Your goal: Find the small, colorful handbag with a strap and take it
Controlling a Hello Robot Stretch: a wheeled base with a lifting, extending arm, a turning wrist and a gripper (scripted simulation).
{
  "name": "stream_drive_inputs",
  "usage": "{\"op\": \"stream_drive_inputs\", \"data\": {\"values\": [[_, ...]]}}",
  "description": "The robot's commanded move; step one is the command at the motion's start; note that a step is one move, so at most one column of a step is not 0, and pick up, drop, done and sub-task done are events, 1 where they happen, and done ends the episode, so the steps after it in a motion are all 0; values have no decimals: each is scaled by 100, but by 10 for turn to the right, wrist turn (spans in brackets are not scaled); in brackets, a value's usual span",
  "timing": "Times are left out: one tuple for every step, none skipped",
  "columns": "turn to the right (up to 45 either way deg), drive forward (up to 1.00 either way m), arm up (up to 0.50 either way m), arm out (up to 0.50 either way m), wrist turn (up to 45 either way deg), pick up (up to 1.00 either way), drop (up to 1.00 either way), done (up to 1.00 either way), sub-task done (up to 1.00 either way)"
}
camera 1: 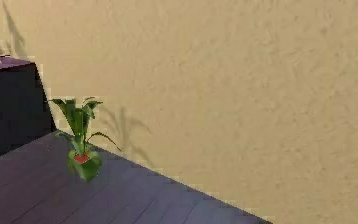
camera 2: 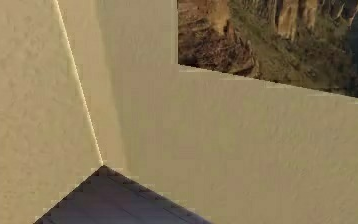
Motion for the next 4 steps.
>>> {"op": "stream_drive_inputs", "data": {"values": [[-450, 0, 0, 0, 0, 0, 0, 0, 0], [-150, 0, 0, 0, 0, 0, 0, 0, 0], [0, 100, 0, 0, 0, 0, 0, 0, 0], [0, 95, 0, 0, 0, 0, 0, 0, 0]]}}
